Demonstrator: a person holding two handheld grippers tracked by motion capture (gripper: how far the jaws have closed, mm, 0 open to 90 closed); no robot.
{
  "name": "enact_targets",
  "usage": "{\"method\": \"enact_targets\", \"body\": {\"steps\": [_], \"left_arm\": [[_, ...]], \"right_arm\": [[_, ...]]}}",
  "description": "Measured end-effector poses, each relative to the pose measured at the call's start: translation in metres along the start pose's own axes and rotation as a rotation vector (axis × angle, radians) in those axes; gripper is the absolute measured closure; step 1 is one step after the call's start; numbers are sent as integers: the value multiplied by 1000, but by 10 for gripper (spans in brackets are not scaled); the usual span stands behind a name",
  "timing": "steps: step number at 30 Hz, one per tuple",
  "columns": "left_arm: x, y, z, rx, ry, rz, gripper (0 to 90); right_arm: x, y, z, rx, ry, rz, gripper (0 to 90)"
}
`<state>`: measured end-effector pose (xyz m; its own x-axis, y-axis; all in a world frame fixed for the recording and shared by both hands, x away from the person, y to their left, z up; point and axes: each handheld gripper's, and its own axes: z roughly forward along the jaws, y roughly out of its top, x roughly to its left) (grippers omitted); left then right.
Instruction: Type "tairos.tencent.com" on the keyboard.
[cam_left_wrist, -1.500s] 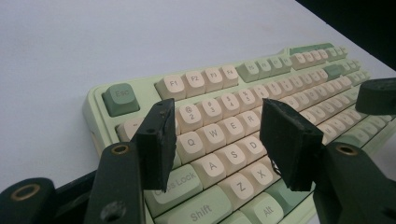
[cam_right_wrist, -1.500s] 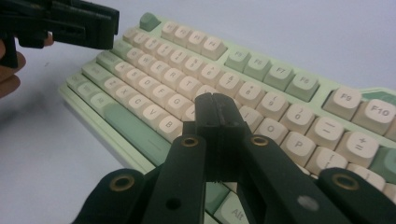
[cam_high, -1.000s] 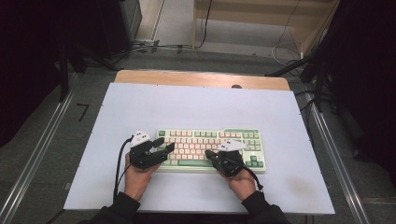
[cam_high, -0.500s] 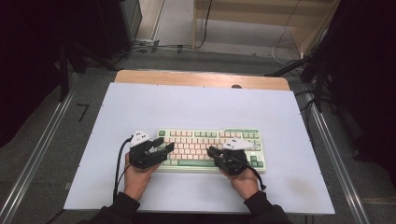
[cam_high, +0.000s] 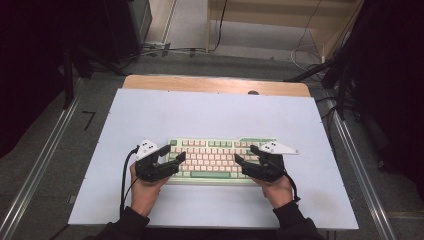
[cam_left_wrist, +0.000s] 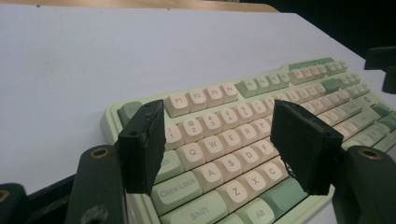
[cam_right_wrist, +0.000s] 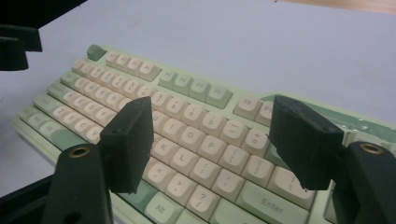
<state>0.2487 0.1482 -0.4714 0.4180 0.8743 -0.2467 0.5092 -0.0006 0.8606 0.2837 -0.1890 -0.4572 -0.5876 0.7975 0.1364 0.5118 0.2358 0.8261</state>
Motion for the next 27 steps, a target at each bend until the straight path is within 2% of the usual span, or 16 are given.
{"method": "enact_targets", "body": {"steps": [7, 14, 22, 27], "left_arm": [[9, 3, -11, -26, 37, -16, 318], [26, 2, -20, -30, 111, -41, 268], [37, -2, -29, -19, 179, -14, 247], [47, -4, -34, -16, 222, -25, 246]], "right_arm": [[-13, -4, -10, -24, -31, 24, 248], [-32, -10, -24, -44, -82, 63, 234], [-51, -16, -36, -52, -132, 96, 222], [-63, -19, -43, -52, -172, 105, 222]]}}
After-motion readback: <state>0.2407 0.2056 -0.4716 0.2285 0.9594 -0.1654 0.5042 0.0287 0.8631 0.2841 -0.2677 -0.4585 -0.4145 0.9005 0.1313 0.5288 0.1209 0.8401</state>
